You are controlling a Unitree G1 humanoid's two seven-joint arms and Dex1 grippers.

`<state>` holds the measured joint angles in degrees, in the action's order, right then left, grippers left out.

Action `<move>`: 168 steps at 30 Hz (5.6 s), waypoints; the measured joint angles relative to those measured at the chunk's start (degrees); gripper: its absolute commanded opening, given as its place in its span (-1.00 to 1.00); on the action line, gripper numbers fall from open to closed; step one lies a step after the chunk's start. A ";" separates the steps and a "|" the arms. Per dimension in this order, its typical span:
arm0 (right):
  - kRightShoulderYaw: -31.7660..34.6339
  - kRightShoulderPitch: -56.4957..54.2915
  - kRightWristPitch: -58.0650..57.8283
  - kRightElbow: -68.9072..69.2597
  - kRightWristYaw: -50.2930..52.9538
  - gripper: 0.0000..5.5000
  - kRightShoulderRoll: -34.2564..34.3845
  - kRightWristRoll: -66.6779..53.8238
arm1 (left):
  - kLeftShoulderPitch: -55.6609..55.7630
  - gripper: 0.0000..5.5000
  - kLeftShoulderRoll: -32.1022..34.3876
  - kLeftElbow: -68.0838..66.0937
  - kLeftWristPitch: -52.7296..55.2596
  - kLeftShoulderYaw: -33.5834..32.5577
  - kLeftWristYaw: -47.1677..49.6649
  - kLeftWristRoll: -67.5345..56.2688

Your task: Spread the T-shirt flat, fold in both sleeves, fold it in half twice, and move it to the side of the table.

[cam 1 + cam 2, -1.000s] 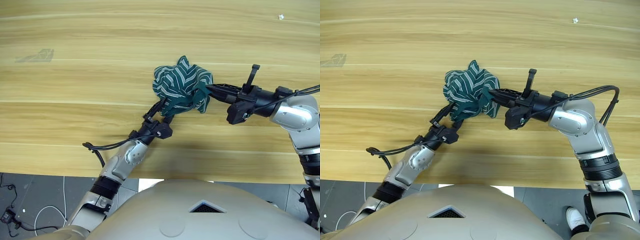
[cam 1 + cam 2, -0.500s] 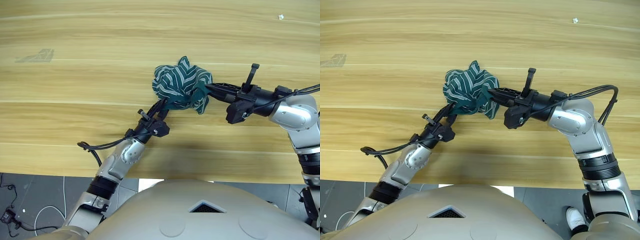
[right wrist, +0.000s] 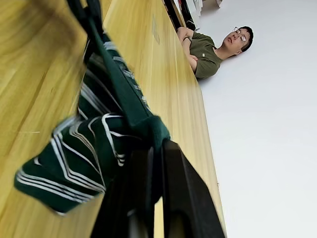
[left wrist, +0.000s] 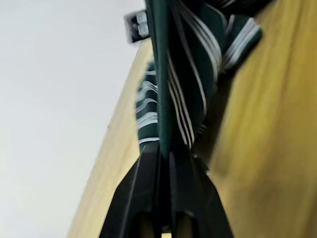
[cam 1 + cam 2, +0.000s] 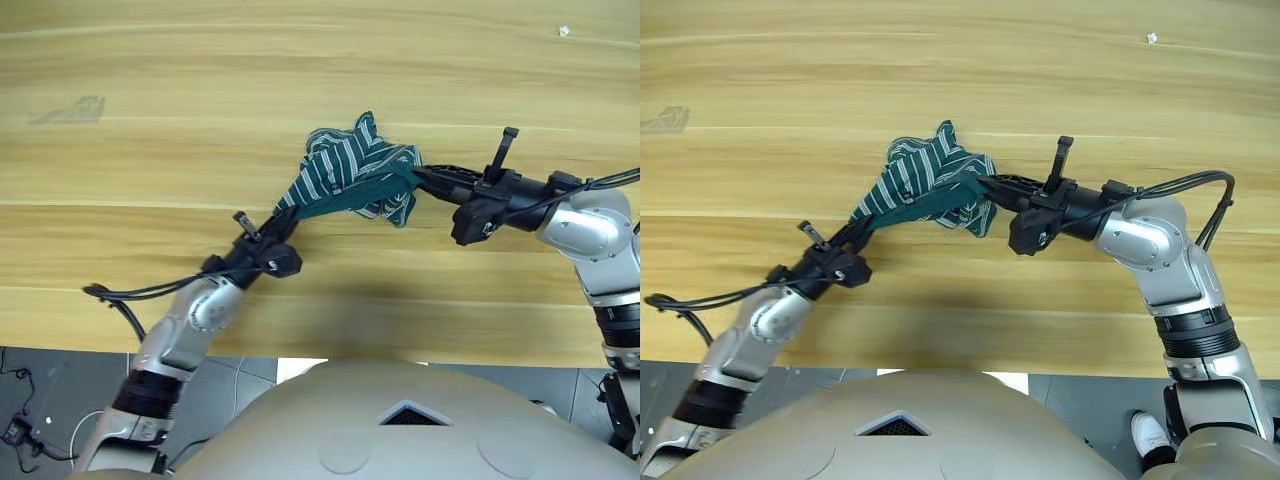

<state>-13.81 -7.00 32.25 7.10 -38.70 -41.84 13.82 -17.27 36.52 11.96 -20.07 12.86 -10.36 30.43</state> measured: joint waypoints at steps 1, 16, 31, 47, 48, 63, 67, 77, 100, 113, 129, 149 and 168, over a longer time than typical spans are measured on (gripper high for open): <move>0.06 -0.65 0.06 -0.56 -0.04 -1.00 -0.02 -0.04 | 0.59 -1.00 2.08 3.32 0.61 -1.69 -3.35 -1.59; 6.36 -15.08 -30.00 3.06 -37.82 -1.00 -15.27 -45.94 | 41.45 -1.00 25.22 10.01 11.41 -1.10 -58.23 -19.64; -1.03 -38.59 -39.96 -18.42 -51.58 -1.00 -14.55 -35.18 | 65.86 -1.00 25.97 7.60 33.82 3.21 -76.15 -36.21; -28.65 -80.31 -14.65 -73.65 34.51 -1.00 5.78 19.46 | 110.48 -1.00 -5.55 -75.09 12.33 32.89 -0.98 9.49; -28.77 -82.28 -13.66 -75.84 37.50 -1.00 5.84 21.11 | 112.84 -1.00 -5.93 -78.54 11.27 33.06 1.55 10.90; -27.56 -24.99 9.63 -37.55 13.46 -1.00 -5.13 3.93 | 49.77 -1.00 7.05 -36.54 -5.08 37.20 2.18 14.51; -21.07 -17.53 4.37 -20.69 6.96 -1.00 -14.11 -4.97 | 32.26 -1.00 17.94 -10.65 1.52 30.66 -2.94 12.16; -10.29 -0.25 -9.13 11.06 -10.57 -1.00 -27.07 -20.38 | 12.41 -0.90 44.18 38.44 13.56 5.21 -37.17 -5.80; -1.93 9.17 -22.29 8.83 -28.98 0.04 -22.78 -27.72 | -3.87 0.45 35.79 35.99 31.20 -16.92 -53.23 -52.25; -3.98 2.52 -13.70 -1.11 -21.66 0.04 -11.40 -11.87 | 7.39 0.46 19.42 5.57 11.65 0.93 -27.54 -6.03; -7.92 1.11 -6.39 -10.40 -23.33 0.04 -13.21 -5.66 | 3.50 0.46 17.36 -1.23 8.26 -4.19 -20.97 -4.22; -5.77 -1.42 -6.05 -16.01 -26.50 0.04 -16.68 -4.64 | -4.92 0.46 17.83 4.24 8.63 -8.13 -18.85 0.73; -2.79 -3.42 -8.37 -13.61 -29.10 0.04 -16.60 -10.49 | -5.31 0.46 14.53 8.21 11.77 -10.32 -20.61 -1.26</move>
<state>-16.60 -10.42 23.88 -6.51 -67.80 -58.45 3.33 -22.58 51.06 20.17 -8.31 2.54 -30.97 29.17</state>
